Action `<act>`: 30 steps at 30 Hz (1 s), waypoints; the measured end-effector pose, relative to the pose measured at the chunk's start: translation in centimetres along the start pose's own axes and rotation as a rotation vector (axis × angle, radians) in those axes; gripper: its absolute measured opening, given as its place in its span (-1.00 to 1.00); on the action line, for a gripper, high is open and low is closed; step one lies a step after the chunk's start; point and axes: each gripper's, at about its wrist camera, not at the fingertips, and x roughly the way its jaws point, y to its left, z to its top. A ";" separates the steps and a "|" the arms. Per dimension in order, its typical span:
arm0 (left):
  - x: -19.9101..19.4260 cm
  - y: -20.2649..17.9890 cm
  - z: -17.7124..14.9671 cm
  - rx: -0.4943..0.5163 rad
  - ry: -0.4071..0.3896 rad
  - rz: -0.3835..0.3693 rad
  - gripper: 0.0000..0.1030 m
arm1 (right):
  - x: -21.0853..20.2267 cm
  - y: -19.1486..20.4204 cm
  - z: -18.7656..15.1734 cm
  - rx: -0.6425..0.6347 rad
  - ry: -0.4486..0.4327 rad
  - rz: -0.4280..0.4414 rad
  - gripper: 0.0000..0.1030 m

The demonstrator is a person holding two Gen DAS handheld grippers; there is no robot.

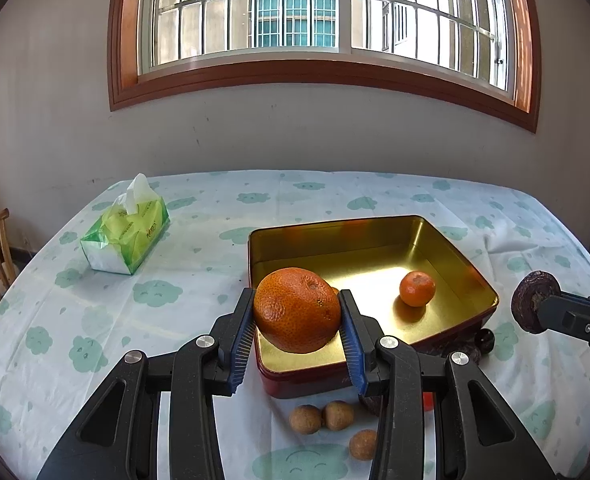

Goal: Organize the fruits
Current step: 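Carry the large orange and dark wrinkled fruit toward the tin with both grippers, then lower both held fruits into the tin and open both grippers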

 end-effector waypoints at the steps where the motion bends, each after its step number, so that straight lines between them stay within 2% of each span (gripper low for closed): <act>1: 0.2 0.0 0.0 0.002 0.002 0.001 -0.20 | 0.2 0.0 0.1 -0.001 0.000 0.001 -0.64; 30: 4.1 0.0 1.3 -0.001 0.022 -0.011 -0.20 | 4.7 -1.1 2.1 0.010 0.020 0.003 -0.64</act>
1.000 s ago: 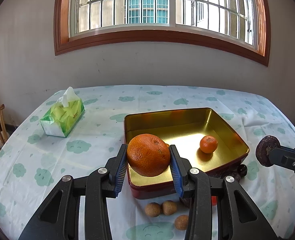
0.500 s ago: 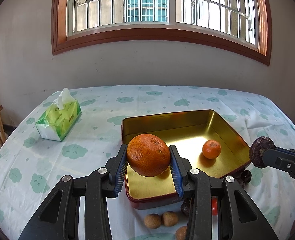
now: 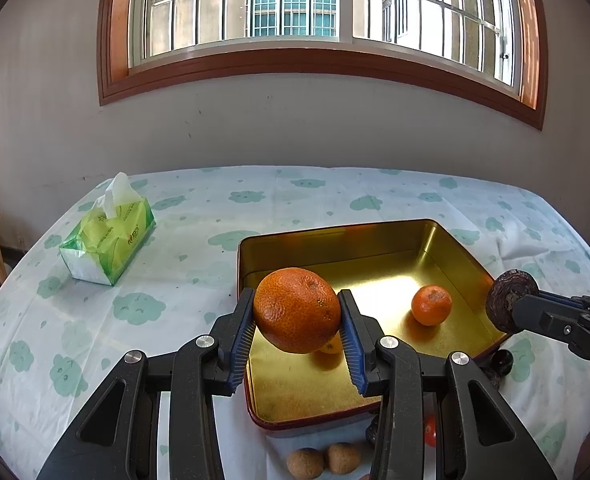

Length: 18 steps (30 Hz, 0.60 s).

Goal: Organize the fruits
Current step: 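Lower both held fruits into the tin and open both grippers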

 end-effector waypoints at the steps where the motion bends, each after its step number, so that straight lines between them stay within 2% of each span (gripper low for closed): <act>1: 0.1 0.0 0.0 -0.001 0.001 -0.001 -0.20 | 0.0 0.0 0.0 0.000 0.001 0.001 -0.64; 18: 1.9 -0.2 0.2 -0.001 0.007 -0.007 -0.20 | 3.4 -1.2 1.7 0.017 -0.015 -0.038 -0.64</act>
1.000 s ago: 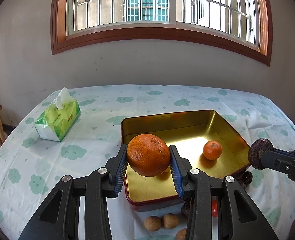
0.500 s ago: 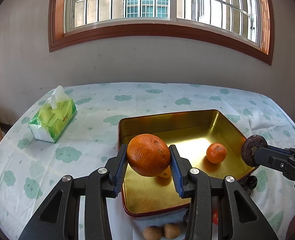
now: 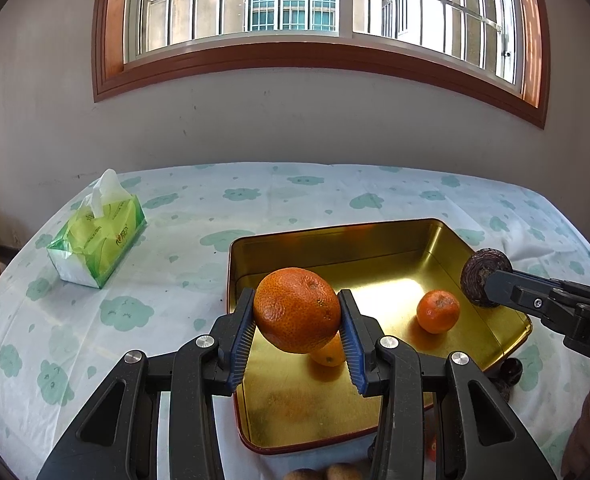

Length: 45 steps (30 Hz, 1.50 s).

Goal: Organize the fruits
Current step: 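Lower both held fruits into the tin and open both grippers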

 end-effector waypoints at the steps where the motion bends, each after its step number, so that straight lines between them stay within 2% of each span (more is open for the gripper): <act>1: 0.1 0.0 0.0 0.000 -0.001 0.001 -0.20 | 0.1 0.0 0.0 -0.005 -0.003 -0.006 -0.64; 9: 0.8 0.5 0.3 -0.013 0.000 0.005 -0.20 | 0.8 0.0 0.0 -0.022 -0.010 -0.034 -0.64; 45: 2.7 1.3 0.4 -0.027 0.013 0.003 -0.20 | 2.4 -0.5 0.3 -0.003 -0.006 -0.026 -0.64</act>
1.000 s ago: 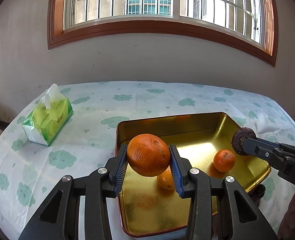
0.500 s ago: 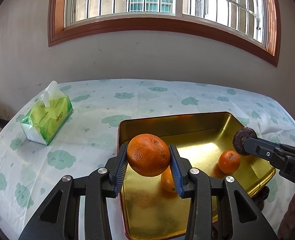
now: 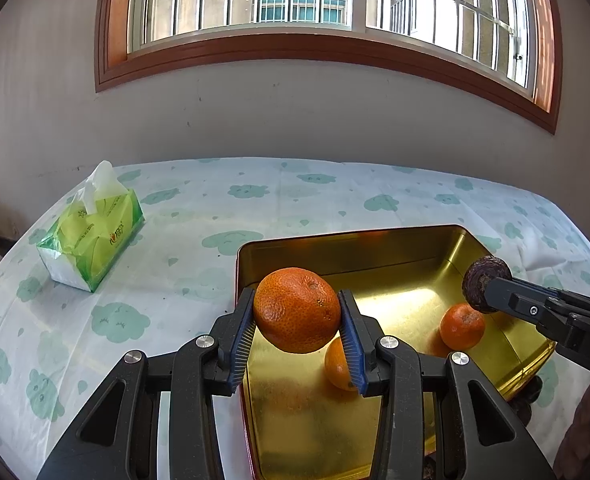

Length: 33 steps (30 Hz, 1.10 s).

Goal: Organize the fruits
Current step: 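Lower both held fruits into the tin and open both grippers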

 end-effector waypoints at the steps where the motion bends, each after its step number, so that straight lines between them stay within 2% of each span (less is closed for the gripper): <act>1: 0.1 0.0 0.0 -0.001 0.001 0.000 -0.20 | 0.0 0.0 0.0 0.000 0.000 0.001 -0.64; 29: 1.0 0.6 0.3 -0.006 0.004 0.009 -0.20 | 1.1 -0.4 0.0 0.014 0.003 0.003 -0.64; 33: 1.2 0.8 0.4 -0.006 -0.006 0.012 -0.18 | 1.2 -0.4 0.0 0.011 -0.015 0.013 -0.57</act>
